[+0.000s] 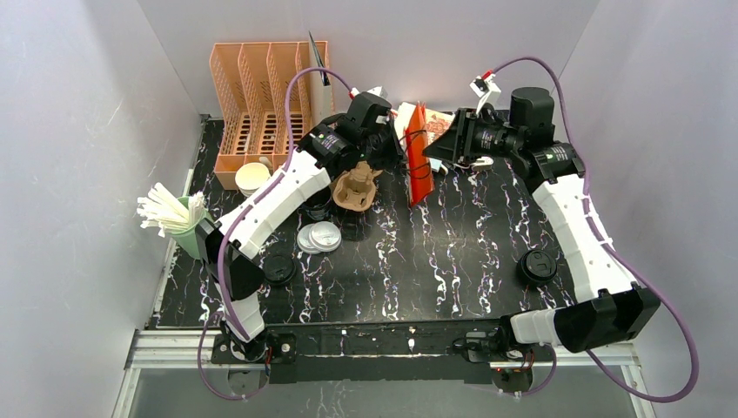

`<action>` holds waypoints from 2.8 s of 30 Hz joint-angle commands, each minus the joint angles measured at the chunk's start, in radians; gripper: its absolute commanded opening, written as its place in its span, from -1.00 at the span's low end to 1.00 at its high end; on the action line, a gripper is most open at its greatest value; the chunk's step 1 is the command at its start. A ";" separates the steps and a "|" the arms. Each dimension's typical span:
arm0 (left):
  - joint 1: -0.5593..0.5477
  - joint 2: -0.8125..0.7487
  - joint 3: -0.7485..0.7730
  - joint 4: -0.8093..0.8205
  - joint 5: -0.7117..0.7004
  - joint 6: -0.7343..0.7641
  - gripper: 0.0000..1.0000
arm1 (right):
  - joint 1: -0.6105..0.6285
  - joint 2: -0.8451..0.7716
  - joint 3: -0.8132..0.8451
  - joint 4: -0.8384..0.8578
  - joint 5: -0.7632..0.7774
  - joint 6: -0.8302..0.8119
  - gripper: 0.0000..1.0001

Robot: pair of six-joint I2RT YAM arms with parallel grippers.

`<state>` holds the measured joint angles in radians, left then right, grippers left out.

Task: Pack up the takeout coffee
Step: Adjust the takeout bag, then open the takeout bag at the center of the board.

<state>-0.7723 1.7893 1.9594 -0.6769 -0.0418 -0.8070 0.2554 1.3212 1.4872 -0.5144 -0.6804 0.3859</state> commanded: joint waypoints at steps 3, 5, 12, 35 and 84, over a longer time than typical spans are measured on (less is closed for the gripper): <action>0.001 -0.053 0.027 -0.006 0.023 -0.021 -0.98 | 0.056 0.038 0.076 0.085 -0.077 -0.096 -0.04; 0.000 -0.058 0.032 -0.009 0.023 -0.016 -0.97 | 0.080 0.068 0.111 0.065 -0.086 -0.130 -0.04; 0.001 -0.078 0.057 -0.024 0.005 -0.013 -0.95 | 0.156 0.111 0.154 0.010 -0.070 -0.218 0.08; 0.003 -0.059 0.183 -0.052 0.018 -0.039 -0.94 | 0.187 0.034 0.132 -0.007 0.087 -0.278 -0.07; 0.161 -0.284 -0.395 0.527 0.471 -0.353 -0.49 | 0.188 -0.063 0.013 0.048 0.255 -0.117 -0.97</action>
<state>-0.5945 1.4990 1.5593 -0.2337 0.3367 -1.1225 0.4454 1.2816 1.4914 -0.5201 -0.4213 0.2600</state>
